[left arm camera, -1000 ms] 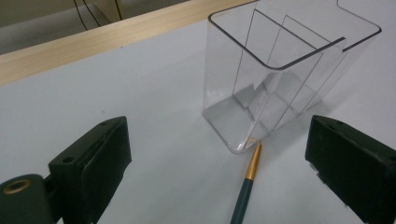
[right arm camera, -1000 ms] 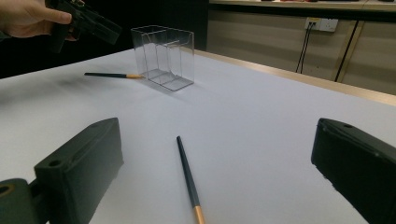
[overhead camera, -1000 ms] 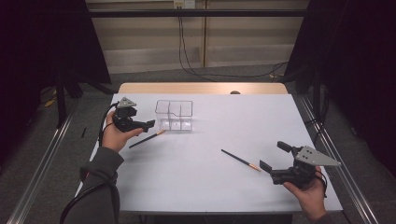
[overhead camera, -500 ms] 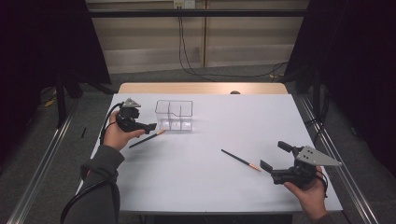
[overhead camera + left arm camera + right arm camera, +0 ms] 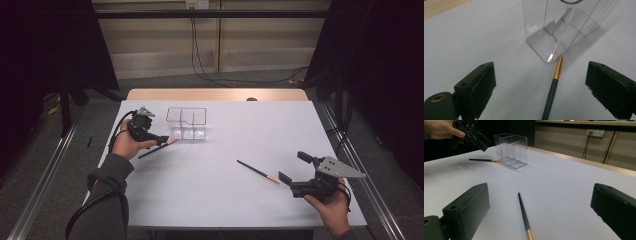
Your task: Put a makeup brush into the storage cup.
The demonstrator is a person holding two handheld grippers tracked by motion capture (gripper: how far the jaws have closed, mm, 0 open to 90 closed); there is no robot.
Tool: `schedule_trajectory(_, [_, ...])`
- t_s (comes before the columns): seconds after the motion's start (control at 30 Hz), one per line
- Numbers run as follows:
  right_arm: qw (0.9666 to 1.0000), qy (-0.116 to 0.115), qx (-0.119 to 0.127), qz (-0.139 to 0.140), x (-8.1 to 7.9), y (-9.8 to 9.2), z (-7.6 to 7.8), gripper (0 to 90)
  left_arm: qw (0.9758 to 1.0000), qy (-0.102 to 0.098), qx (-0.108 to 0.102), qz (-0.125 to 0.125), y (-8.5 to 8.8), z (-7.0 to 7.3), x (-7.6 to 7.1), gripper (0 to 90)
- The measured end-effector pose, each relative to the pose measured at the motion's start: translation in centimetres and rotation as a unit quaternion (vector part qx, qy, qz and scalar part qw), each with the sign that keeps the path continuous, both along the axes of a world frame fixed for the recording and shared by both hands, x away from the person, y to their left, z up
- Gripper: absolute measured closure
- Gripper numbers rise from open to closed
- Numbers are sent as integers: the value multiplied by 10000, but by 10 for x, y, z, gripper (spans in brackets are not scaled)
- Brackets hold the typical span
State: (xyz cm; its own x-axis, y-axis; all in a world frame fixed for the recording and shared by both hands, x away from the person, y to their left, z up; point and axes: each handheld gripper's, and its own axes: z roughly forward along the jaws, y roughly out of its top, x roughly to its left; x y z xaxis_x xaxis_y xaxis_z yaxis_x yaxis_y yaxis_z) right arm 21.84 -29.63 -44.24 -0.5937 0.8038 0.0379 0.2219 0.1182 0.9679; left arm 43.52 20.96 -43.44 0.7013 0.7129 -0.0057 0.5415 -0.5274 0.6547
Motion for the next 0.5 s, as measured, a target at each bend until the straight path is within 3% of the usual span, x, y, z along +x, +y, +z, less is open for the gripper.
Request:
schedule_trajectory(0.07, [10000, -9, -11, 3, 0, 0, 0, 15, 9999, -2, -20, 106, -2, -1, -1, 92])
schedule_trajectory(0.1, [10000, -3, -5, 1, 0, 0, 0, 15, 9999, 51, 114, -14, -2, 0, 0, 92])
schedule_trajectory(0.2, [10000, 7, 5, 14, 0, 0, 0, 15, 9999, 67, 115, 21, -3, -2, 0, 93])
schedule_trajectory(0.5, [10000, 13, -5, 17, 0, 0, -1, 15, 9986, 226, 440, -168, -6, -5, 1, 105])
